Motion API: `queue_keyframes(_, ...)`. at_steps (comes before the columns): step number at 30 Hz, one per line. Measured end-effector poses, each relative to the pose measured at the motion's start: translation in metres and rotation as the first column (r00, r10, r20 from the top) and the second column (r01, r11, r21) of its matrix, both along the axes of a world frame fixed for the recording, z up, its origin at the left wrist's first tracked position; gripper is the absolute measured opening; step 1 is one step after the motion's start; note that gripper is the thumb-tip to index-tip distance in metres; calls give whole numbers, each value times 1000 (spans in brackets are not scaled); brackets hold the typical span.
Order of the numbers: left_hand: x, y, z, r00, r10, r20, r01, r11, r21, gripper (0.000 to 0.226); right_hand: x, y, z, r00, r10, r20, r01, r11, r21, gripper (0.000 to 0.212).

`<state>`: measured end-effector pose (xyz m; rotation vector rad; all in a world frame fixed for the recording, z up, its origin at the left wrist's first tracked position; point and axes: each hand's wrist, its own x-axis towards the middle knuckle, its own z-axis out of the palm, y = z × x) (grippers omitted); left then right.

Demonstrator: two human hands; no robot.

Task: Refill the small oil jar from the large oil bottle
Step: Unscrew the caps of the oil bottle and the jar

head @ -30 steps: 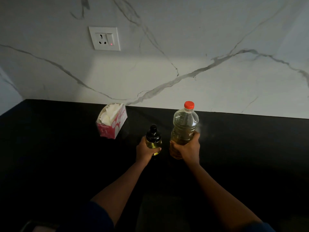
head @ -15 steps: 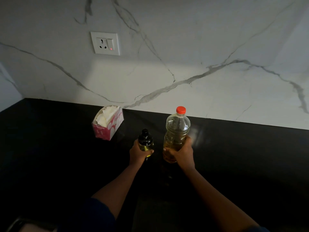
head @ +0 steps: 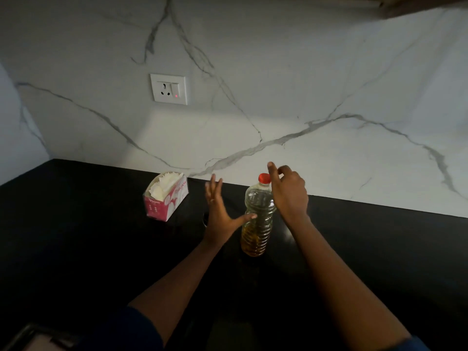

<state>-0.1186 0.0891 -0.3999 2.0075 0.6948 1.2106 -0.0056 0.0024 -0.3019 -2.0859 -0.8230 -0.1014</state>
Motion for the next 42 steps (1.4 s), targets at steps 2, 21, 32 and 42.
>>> queue_keyframes(2,16,-10,20,997,-72,-19,71,996,-56,116,0,4,21,996,22,84,0,970,-245,61)
queue_keyframes(21,59,-28,51,971,-149,-189,28,850,-525,87,23,19,78,853,522,-2,-381,620,-686,47)
queue_keyframes(32,67,-13,49,978,-148,-150,49,853,-520,86,26,49,71,875,462,142,-240,670,-703,18)
queue_keyframes(42,86,8,50,978,-155,-137,58,843,-535,88,45,69,67,904,396,163,-191,714,-674,46)
